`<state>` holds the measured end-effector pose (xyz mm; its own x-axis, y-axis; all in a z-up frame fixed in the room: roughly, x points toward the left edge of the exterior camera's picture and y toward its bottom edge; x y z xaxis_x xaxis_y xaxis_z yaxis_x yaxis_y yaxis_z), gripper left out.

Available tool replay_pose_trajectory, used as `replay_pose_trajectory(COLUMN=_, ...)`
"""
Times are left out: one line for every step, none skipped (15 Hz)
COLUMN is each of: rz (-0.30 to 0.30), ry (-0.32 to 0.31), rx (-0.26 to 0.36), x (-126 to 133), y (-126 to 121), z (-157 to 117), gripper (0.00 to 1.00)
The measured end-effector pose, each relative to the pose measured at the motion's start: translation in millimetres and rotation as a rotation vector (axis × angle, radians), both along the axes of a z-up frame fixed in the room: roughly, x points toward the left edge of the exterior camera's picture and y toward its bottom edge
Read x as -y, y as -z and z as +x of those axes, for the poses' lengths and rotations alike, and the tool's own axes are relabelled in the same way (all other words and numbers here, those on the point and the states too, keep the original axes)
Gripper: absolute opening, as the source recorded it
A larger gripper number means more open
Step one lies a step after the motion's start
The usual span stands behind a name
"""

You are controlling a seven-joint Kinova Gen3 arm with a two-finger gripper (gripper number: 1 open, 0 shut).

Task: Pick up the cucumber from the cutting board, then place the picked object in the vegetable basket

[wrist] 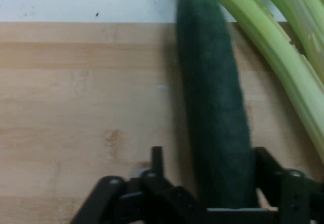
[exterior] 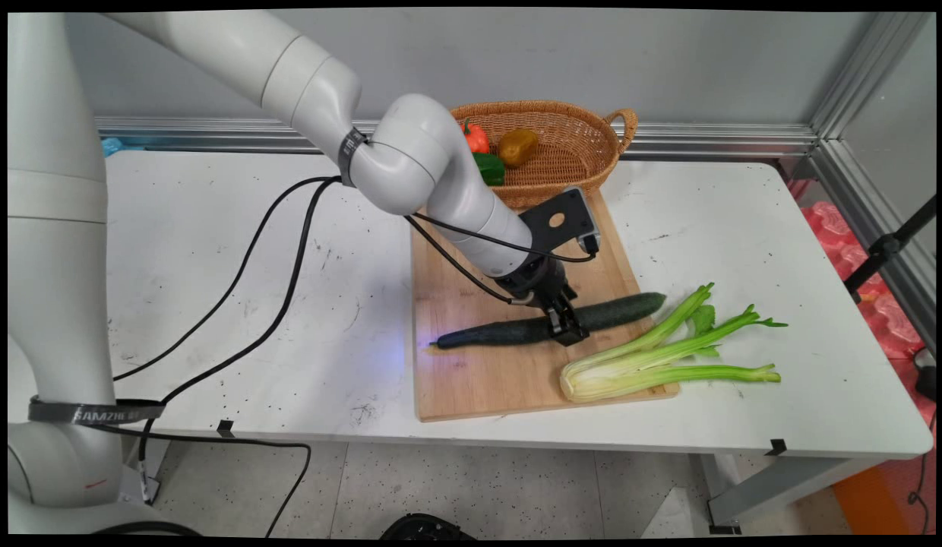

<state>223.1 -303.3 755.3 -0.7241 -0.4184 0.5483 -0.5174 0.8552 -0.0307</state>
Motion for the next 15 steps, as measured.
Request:
replay_pose_trajectory(rz=0.005, ry=-0.002, rx=-0.003, x=0.1, y=0.7, z=-0.3, gripper=0.00)
replay_pose_trajectory(rz=0.007, ry=-0.003, rx=-0.006, x=0.2, y=0.8, z=-0.7, gripper=0.00)
replay_pose_trajectory(rz=0.011, ry=-0.005, rx=-0.009, x=0.5, y=0.9, z=-1.1, gripper=0.00)
replay_pose_trajectory(rz=0.014, ry=-0.007, rx=-0.013, x=1.1, y=0.6, z=-1.5, gripper=0.00)
replay_pose_trajectory(rz=0.016, ry=-0.010, rx=-0.018, x=2.3, y=-0.4, z=-1.9, gripper=0.00)
replay_pose_trajectory(rz=0.016, ry=-0.013, rx=-0.022, x=4.0, y=-1.8, z=-2.3, gripper=0.00)
replay_pose_trajectory(rz=0.015, ry=-0.015, rx=-0.026, x=6.7, y=-4.4, z=-2.7, gripper=0.00)
replay_pose_trajectory(rz=0.010, ry=-0.018, rx=-0.032, x=10.5, y=-8.3, z=-3.0, gripper=0.00)
replay_pose_trajectory(rz=0.004, ry=-0.021, rx=-0.036, x=14.6, y=-12.4, z=-3.1, gripper=0.00)
replay_pose_trajectory(rz=-0.003, ry=-0.022, rx=-0.040, x=19.7, y=-18.0, z=-2.7, gripper=0.00)
replay_pose_trajectory(rz=-0.012, ry=-0.024, rx=-0.044, x=25.7, y=-24.4, z=-1.9, gripper=0.00)
replay_pose_trajectory(rz=-0.020, ry=-0.023, rx=-0.047, x=31.0, y=-30.5, z=-1.2, gripper=0.00)
replay_pose_trajectory(rz=-0.030, ry=-0.020, rx=-0.050, x=37.3, y=-38.3, z=0.0, gripper=0.00)
replay_pose_trajectory(rz=-0.042, ry=-0.015, rx=-0.053, x=43.9, y=-46.2, z=1.2, gripper=0.00)
replay_pose_trajectory(rz=-0.053, ry=-0.010, rx=-0.055, x=50.1, y=-53.3, z=2.2, gripper=0.00)
